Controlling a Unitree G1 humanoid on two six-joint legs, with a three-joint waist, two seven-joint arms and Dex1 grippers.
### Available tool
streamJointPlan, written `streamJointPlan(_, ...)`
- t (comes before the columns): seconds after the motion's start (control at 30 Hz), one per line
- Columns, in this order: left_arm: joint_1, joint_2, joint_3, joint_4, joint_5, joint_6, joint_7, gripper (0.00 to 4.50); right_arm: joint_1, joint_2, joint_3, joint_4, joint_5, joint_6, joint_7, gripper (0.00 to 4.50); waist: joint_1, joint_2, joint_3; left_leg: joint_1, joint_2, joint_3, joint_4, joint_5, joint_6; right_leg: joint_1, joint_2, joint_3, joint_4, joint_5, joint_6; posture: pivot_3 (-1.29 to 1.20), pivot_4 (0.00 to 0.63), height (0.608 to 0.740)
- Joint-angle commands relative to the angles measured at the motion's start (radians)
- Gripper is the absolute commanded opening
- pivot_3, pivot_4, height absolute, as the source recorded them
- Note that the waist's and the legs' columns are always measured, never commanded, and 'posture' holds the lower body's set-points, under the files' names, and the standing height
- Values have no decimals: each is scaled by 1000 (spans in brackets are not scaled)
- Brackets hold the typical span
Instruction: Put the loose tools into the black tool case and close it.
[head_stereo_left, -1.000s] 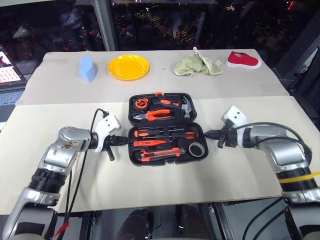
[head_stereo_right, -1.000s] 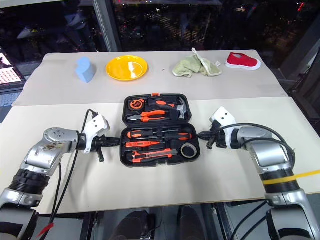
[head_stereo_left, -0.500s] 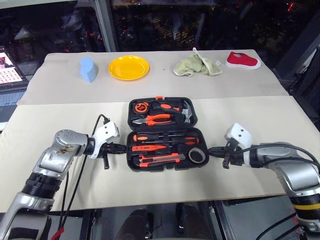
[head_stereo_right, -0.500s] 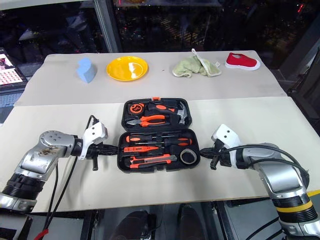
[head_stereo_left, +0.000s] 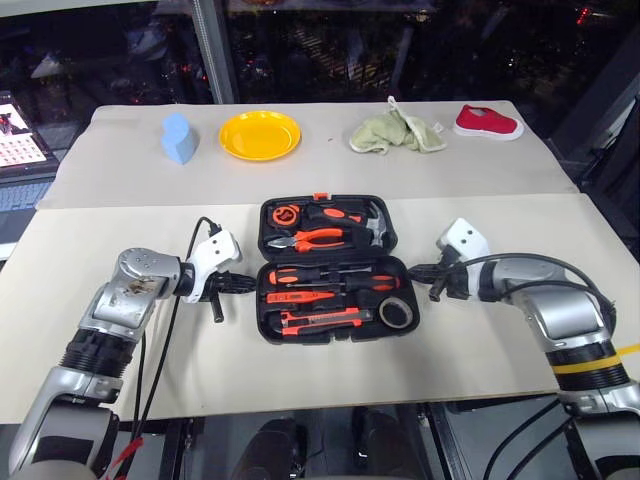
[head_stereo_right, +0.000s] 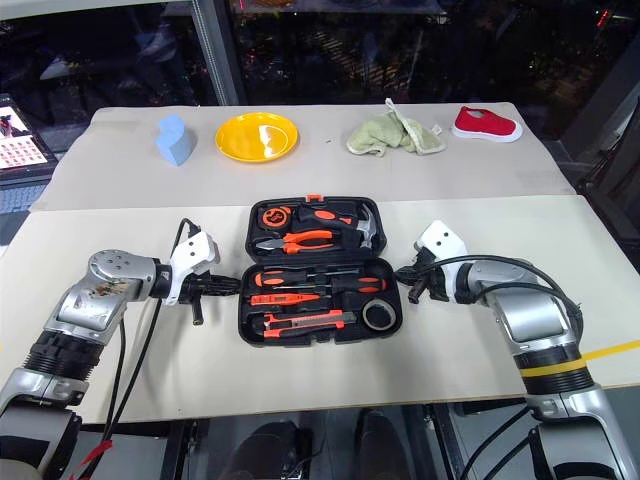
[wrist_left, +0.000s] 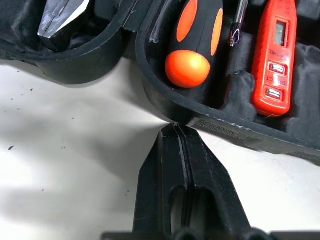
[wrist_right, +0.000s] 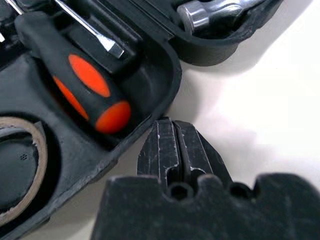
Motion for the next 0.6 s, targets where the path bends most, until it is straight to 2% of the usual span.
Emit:
streamJointPlan(0.03,27,-12,-18,-104,-46,-11,-56,34,9,4,20,-153,71,47,59,0,-1,0,0,-1,0,0,0,0,0,-1,0,0,0,0,0,0,150,740)
streamJointPlan(0.27,117,57,-38,-233,-77,55,-154,34,113,-48,-6,-335,102,108,69,0,-5,0,0,-5,0,1,-3,0,0,-8,1,0,0,0,0,0,150,740)
streamJointPlan(0.4,174,97,-53,-272,-51,32,-172,34,216,-77,-28,-428,108,120,47,0,-4,1,-1,-4,0,1,-3,0,0,-7,1,1,-1,0,0,0,150,740)
streamJointPlan(0.6,143,97,-6,-192,-32,91,-105,34,268,-87,-89,-451,94,141,-2,0,-2,1,-2,8,0,1,-3,-3,4,5,0,1,-3,-1,0,0,150,740)
